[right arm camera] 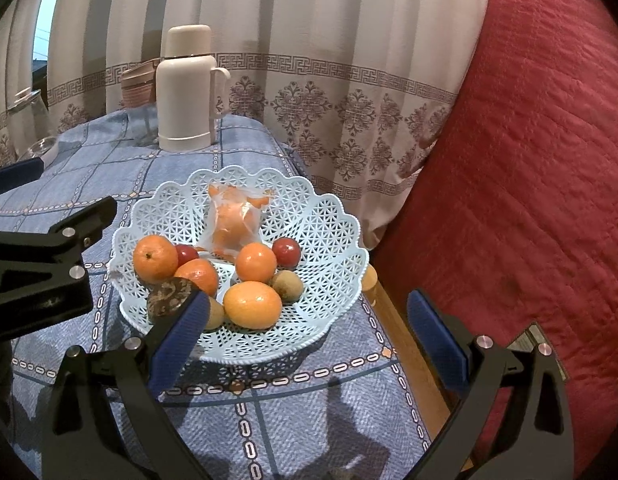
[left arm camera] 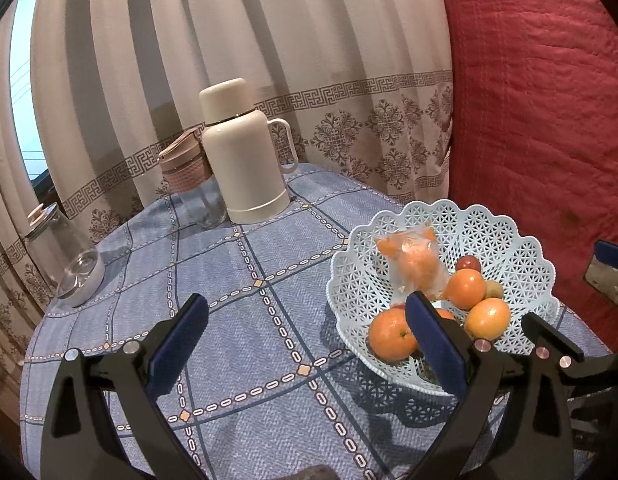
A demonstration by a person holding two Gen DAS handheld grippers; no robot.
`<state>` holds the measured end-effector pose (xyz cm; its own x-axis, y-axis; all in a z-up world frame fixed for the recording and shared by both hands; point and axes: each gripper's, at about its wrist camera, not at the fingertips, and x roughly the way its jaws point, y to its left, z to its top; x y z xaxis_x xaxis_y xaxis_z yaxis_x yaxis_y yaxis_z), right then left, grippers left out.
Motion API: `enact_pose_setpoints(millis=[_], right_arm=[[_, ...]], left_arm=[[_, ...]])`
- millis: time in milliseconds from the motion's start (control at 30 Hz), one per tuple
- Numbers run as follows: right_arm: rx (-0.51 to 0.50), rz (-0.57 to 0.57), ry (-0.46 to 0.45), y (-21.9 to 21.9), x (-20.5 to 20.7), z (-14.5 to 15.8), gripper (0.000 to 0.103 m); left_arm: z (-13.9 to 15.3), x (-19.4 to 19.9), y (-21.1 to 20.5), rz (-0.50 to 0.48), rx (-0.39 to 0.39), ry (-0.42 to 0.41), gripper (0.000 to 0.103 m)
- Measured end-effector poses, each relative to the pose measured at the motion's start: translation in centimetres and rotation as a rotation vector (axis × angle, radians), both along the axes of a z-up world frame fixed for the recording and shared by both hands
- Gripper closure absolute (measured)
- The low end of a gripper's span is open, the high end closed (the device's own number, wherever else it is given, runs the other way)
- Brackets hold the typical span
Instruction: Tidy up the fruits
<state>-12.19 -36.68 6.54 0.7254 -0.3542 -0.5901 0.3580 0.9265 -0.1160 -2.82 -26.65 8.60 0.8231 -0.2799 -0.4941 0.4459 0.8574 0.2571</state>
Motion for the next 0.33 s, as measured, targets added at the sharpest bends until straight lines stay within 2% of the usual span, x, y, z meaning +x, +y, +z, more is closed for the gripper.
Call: enact_pose_setpoints(millis=[333], right_arm=[[-0.001, 0.015, -0.003, 1.1, 0.1, 0.3, 0.003]], left_arm=[[0.2, 0.1, 1.8, 0.032, -0.028, 0.031, 0.005]])
